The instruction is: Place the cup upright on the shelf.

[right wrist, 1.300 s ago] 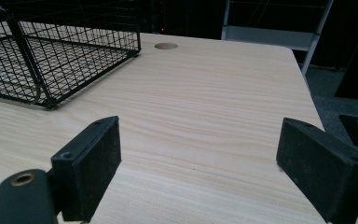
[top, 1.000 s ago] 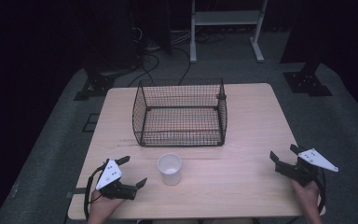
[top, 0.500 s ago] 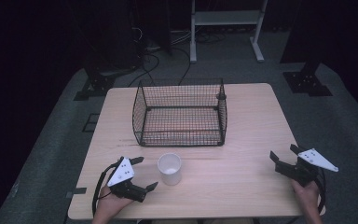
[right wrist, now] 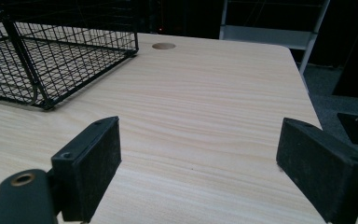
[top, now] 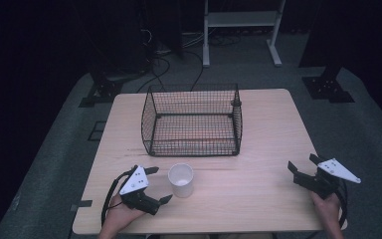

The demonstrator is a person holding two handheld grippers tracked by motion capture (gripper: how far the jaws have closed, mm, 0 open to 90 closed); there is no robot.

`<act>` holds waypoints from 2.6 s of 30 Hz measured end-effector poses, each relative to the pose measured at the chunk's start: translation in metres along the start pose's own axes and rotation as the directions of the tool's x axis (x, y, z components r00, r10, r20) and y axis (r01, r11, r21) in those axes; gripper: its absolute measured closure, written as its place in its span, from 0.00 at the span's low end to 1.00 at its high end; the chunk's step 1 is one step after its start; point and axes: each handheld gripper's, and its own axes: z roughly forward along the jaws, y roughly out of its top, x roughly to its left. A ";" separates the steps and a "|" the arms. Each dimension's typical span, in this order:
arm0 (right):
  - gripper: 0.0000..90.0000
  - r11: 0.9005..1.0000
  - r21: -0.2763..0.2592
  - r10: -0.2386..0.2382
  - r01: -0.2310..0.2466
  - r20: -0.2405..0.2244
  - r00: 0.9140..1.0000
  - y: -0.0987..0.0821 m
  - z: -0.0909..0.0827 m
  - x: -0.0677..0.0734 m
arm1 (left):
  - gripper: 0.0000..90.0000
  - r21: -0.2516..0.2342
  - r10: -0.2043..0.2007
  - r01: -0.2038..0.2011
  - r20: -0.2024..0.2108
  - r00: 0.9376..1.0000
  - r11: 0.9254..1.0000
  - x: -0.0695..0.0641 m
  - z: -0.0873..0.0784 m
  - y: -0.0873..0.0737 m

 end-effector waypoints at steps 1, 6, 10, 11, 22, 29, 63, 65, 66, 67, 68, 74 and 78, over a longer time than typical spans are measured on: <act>0.14 1.000 0.001 -0.002 0.002 0.001 1.000 0.000 0.000 0.000 | 0.03 0.003 0.003 -0.003 0.004 1.000 1.000 0.000 0.002 0.001; 0.14 1.000 0.000 -0.005 0.005 0.000 1.000 0.000 0.000 0.001 | 0.03 0.012 0.015 -0.015 0.019 1.000 1.000 -0.001 0.007 0.005; 0.14 1.000 0.000 -0.003 0.003 -0.002 1.000 0.000 0.000 0.000 | 0.03 0.047 0.039 -0.040 0.027 0.999 0.998 -0.003 0.014 0.008; 0.14 1.000 0.000 -0.002 0.002 -0.001 1.000 0.000 0.000 0.000 | 0.03 0.058 0.039 -0.041 0.036 0.999 0.997 -0.003 0.017 0.008; 0.14 1.000 -0.001 -0.005 0.005 -0.007 1.000 0.000 0.000 0.001 | 0.03 0.101 0.038 -0.045 0.069 0.997 0.994 -0.001 0.031 0.012; 0.14 1.000 -0.001 -0.006 0.006 -0.006 1.000 0.000 0.000 0.001 | 0.03 0.109 0.054 -0.061 0.074 0.996 0.992 0.001 0.041 0.018; 0.14 1.000 -0.006 -0.001 0.001 -0.008 1.000 0.000 0.000 0.001 | 0.23 0.138 0.093 -0.109 0.120 0.988 0.984 0.009 0.055 0.025; 0.14 1.000 -0.006 -0.002 0.001 -0.008 1.000 0.000 0.000 0.001 | 0.23 0.134 0.098 -0.113 0.115 0.989 0.984 0.010 0.054 0.025; 0.14 1.000 -0.006 -0.002 0.001 -0.008 1.000 0.000 0.000 0.001 | 0.23 0.134 0.098 -0.113 0.115 0.989 0.984 0.010 0.054 0.025; 0.14 1.000 -0.006 -0.001 0.001 -0.008 1.000 0.000 0.000 0.001 | 0.23 0.140 0.096 -0.112 0.116 0.989 0.984 0.010 0.054 0.025; 0.14 1.000 -0.006 0.000 0.000 -0.009 1.000 0.000 0.000 0.001 | 0.23 0.140 0.096 -0.112 0.116 0.989 0.984 0.010 0.054 0.025; 0.14 1.000 -0.006 0.001 -0.001 -0.009 1.000 0.000 0.000 0.000 | 0.24 0.118 0.087 -0.102 0.122 0.989 0.988 0.012 0.052 0.026; 0.14 1.000 -0.006 0.004 -0.004 -0.009 1.000 0.000 0.000 0.000 | 0.24 0.097 0.091 -0.103 0.118 0.989 0.990 0.013 0.047 0.035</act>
